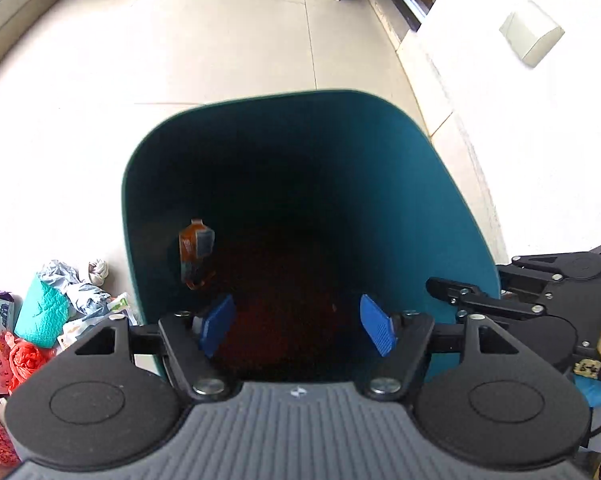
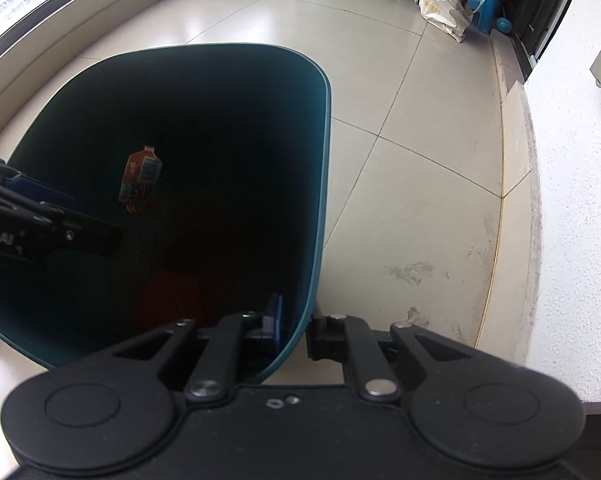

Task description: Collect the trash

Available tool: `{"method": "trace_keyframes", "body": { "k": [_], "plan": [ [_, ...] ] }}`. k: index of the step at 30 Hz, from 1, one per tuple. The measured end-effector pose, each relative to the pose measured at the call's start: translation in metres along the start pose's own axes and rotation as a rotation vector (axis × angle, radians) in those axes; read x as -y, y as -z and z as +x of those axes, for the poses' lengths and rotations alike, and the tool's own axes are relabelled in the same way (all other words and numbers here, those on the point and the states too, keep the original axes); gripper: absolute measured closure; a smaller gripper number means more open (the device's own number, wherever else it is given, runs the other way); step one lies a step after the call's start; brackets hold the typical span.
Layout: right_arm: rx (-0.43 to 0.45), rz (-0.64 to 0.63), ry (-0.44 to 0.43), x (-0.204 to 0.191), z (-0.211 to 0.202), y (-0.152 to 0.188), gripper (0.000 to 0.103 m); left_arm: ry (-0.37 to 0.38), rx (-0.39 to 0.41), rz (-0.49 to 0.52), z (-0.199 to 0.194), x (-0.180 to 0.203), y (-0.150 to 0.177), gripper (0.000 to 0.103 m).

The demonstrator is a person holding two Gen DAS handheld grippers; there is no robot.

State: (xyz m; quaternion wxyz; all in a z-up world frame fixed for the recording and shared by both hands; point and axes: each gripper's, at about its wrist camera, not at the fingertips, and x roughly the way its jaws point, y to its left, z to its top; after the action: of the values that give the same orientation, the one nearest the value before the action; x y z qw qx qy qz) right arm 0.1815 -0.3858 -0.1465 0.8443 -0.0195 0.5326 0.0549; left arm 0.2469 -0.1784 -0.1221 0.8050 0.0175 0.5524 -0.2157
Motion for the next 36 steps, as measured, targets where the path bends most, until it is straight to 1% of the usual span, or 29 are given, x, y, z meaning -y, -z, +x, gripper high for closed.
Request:
{"method": "trace_keyframes", "body": {
  "k": [2, 5, 6, 10, 11, 12, 14, 17, 20, 22, 25, 29, 31, 34, 35, 36],
  "plan": [
    [-0.001, 0.004, -0.001, 0.0, 0.0, 0.0, 0.093, 0.005, 0.035, -0.01, -0.019, -0.006, 0.003, 0.032],
    [-0.004, 0.007, 0.001, -0.001, 0.0, -0.002, 0.093, 0.013, 0.091, -0.03, -0.048, -0.02, 0.012, 0.022],
    [-0.005, 0.009, 0.002, -0.001, 0.0, -0.003, 0.093, 0.008, 0.107, -0.037, -0.056, -0.025, 0.015, 0.022],
    [-0.006, 0.013, 0.006, -0.002, 0.0, -0.004, 0.093, -0.038, 0.148, -0.067, -0.085, -0.041, 0.029, 0.022],
    [-0.007, 0.014, 0.006, -0.002, 0.0, -0.005, 0.093, -0.058, 0.166, -0.071, -0.091, -0.051, 0.034, 0.022],
    [-0.008, 0.014, 0.007, -0.002, 0.0, -0.005, 0.093, -0.082, 0.179, -0.073, -0.094, -0.053, 0.033, 0.022],
    [-0.01, 0.019, 0.011, -0.003, 0.001, -0.006, 0.094, -0.114, 0.207, -0.082, -0.106, -0.061, 0.04, 0.022],
    [-0.017, 0.02, 0.024, -0.005, 0.003, -0.008, 0.094, -0.16, 0.228, -0.101, -0.124, -0.073, 0.045, 0.022],
    [-0.024, 0.029, 0.031, -0.006, 0.004, -0.008, 0.094, -0.188, 0.238, -0.113, -0.132, -0.085, 0.055, 0.022],
    [-0.026, 0.039, 0.035, -0.006, 0.005, -0.008, 0.094, -0.2, 0.232, -0.124, -0.131, -0.093, 0.056, 0.022],
    [-0.031, 0.063, 0.034, -0.005, 0.004, -0.008, 0.095, -0.219, 0.195, -0.162, -0.124, -0.117, 0.063, 0.022],
    [-0.031, 0.105, 0.024, 0.0, 0.005, -0.008, 0.095, -0.272, 0.131, -0.197, -0.093, -0.151, 0.074, 0.022],
    [-0.032, 0.129, 0.017, 0.003, 0.005, -0.008, 0.095, -0.267, 0.076, -0.233, -0.072, -0.173, 0.078, 0.022],
    [-0.03, 0.141, 0.016, 0.006, 0.004, -0.008, 0.095, -0.288, 0.016, -0.269, -0.044, -0.204, 0.086, 0.022],
    [-0.032, 0.144, 0.015, 0.006, 0.005, -0.008, 0.095, -0.296, -0.015, -0.295, -0.034, -0.217, 0.094, 0.022],
    [-0.033, 0.146, 0.014, 0.007, 0.005, -0.008, 0.095, -0.276, -0.033, -0.313, -0.026, -0.228, 0.099, 0.022]
  ]
}}
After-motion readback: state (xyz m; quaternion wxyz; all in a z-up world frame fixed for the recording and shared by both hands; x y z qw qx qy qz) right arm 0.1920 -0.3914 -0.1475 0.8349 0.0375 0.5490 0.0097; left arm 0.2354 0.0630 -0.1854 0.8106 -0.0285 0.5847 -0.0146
